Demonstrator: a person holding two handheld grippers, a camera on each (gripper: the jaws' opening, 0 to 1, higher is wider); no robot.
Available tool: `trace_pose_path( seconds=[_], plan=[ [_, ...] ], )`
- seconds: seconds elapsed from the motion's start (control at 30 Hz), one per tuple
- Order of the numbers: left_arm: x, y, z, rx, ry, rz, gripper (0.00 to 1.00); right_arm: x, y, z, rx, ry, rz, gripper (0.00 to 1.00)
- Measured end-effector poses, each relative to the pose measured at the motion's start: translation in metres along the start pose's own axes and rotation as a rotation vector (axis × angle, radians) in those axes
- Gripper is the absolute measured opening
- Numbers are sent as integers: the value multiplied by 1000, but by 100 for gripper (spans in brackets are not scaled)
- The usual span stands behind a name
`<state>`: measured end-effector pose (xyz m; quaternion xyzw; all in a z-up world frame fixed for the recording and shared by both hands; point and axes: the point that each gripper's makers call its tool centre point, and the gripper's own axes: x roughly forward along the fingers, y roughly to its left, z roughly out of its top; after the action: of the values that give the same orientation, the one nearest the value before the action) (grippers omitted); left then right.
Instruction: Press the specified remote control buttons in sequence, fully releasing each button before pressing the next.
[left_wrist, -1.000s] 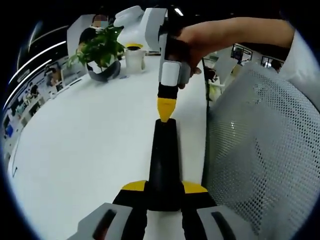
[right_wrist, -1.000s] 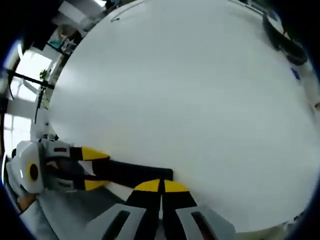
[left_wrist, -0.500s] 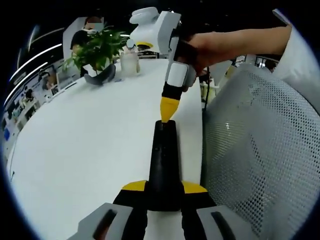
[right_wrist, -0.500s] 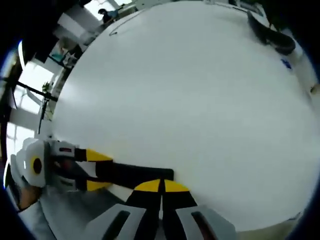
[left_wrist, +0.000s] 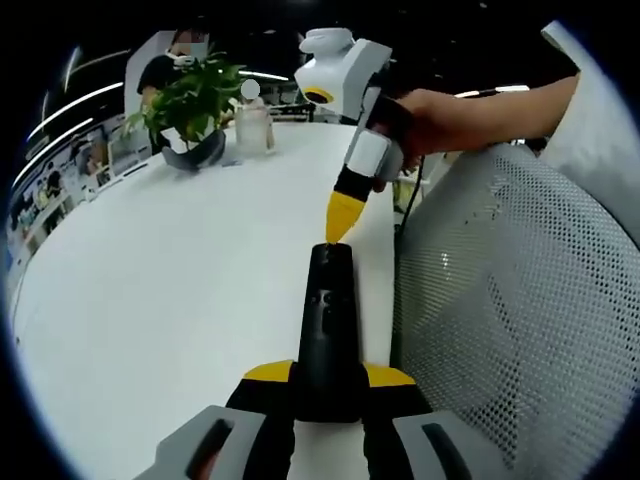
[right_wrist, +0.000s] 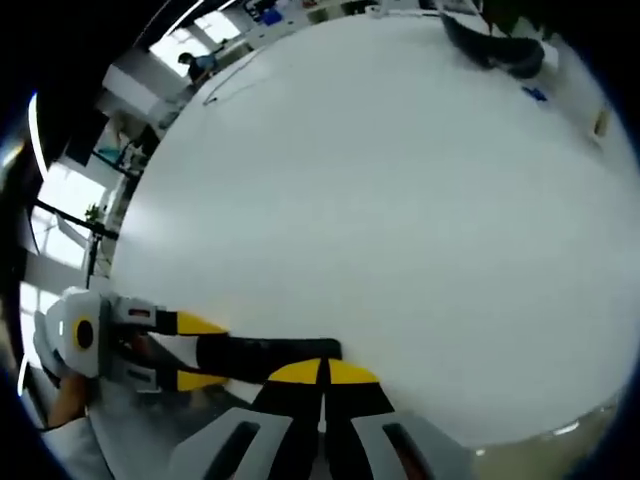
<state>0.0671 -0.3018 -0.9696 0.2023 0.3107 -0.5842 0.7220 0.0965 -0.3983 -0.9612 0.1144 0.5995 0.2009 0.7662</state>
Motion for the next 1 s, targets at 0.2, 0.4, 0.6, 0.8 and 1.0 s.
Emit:
trace_pose_path(
  seconds=[0.2, 0.4, 0.6, 0.8, 1.0],
  plan=[
    [0, 0, 1, 1, -4, -2, 23, 0, 4, 2, 49, -12, 42, 0],
    [1, 0, 1, 19, -3, 0, 24, 4, 6, -2, 23, 15, 21, 0],
    [1, 2, 2, 24, -15, 12, 24, 4, 5, -2, 12, 4, 25, 0],
    [2, 3, 2, 26, -19, 17, 24, 6, 6, -1, -139, 8, -56, 0],
    [3, 4, 3, 35, -24, 26, 24, 7, 8, -2, -226, 3, -99, 0]
  ],
)
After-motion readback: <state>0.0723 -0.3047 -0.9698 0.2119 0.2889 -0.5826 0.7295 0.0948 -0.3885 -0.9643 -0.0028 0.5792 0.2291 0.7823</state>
